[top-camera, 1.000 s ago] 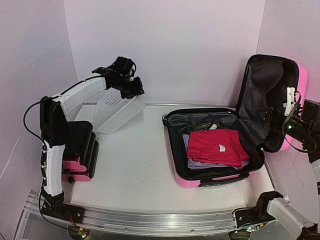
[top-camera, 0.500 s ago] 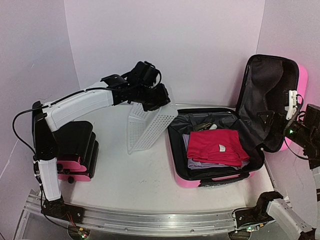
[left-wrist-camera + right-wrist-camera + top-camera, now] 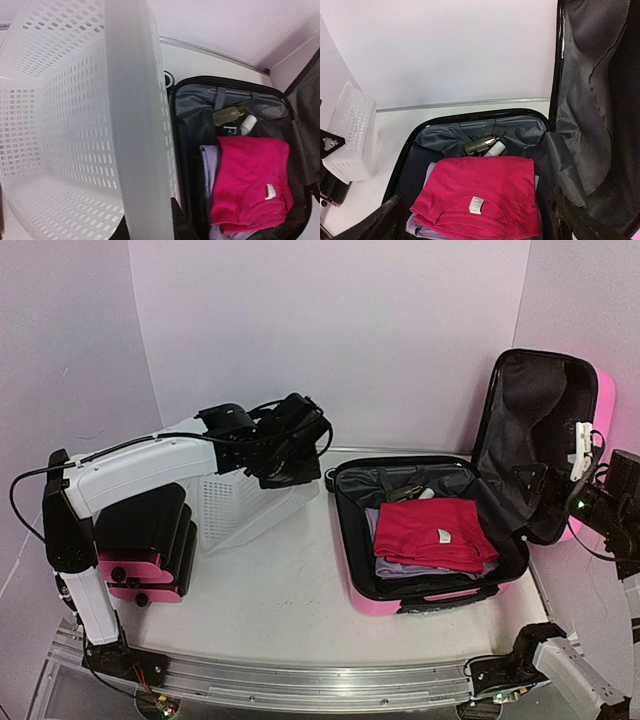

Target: Open, take out, and arrange the luggage

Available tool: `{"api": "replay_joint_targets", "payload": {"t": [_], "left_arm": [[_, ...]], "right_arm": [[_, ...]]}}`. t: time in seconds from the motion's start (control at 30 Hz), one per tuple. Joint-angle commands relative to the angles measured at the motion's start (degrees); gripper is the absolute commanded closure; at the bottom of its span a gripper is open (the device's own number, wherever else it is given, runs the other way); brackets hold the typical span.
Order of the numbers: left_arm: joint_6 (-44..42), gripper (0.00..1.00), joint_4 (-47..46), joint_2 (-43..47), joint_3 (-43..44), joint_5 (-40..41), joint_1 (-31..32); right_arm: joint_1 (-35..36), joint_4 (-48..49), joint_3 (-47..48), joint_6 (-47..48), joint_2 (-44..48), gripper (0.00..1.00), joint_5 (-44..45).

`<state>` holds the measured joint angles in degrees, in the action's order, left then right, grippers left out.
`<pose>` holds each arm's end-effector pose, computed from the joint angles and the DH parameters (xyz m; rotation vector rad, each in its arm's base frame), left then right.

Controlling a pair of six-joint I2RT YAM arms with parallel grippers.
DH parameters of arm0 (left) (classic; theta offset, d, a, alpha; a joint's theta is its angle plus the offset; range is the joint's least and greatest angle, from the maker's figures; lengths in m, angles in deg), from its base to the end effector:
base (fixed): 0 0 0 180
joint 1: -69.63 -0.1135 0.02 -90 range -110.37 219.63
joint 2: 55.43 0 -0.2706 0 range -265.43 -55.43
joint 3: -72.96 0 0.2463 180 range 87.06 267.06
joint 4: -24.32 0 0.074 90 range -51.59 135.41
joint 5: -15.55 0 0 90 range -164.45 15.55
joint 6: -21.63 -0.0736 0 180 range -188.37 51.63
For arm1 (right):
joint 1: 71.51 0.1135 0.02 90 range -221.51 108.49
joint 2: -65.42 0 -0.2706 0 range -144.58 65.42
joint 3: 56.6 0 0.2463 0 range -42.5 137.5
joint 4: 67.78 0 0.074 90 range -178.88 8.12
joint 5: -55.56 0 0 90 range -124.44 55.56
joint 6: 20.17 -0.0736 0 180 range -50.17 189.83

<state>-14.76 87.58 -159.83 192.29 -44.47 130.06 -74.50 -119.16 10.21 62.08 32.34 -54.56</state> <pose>0.2377 -0.3444 0.3362 -0.0969 2.3046 -0.3981 0.1356 0.0183 0.3546 -0.0662 1.8763 0.3866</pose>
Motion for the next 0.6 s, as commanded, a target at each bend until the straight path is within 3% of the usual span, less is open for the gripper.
{"api": "replay_joint_targets", "payload": {"t": [0.0, 0.2, 0.3, 0.47, 0.57], "left_arm": [[-0.5, 1.0, 3.0, 1.2, -0.4, 5.7, -0.3], [3.2, 1.0, 3.4, -3.1, -0.3, 1.0, -0.2], [3.4, 0.94, 3.3, -5.1, 1.4, 1.0, -0.2], [-0.1, 0.65, 3.1, -9.0, 6.2, -0.5, -0.3], [-5.4, 0.31, 3.0, -10.0, 10.9, -4.9, -0.3]], "right_arm": [[-0.3, 4.3, -0.7, -0.8, 0.0, 0.02, -1.0], [-0.2, 5.8, -0.5, -2.2, -1.8, 0.02, -2.7], [-0.3, 5.8, -0.6, -1.8, -1.6, 0.02, -2.5], [-0.3, 5.9, -1.3, -1.4, -1.9, 0.02, -2.5], [-0.2, 5.9, -1.5, -1.3, -2.3, 0.02, -2.3]]}}
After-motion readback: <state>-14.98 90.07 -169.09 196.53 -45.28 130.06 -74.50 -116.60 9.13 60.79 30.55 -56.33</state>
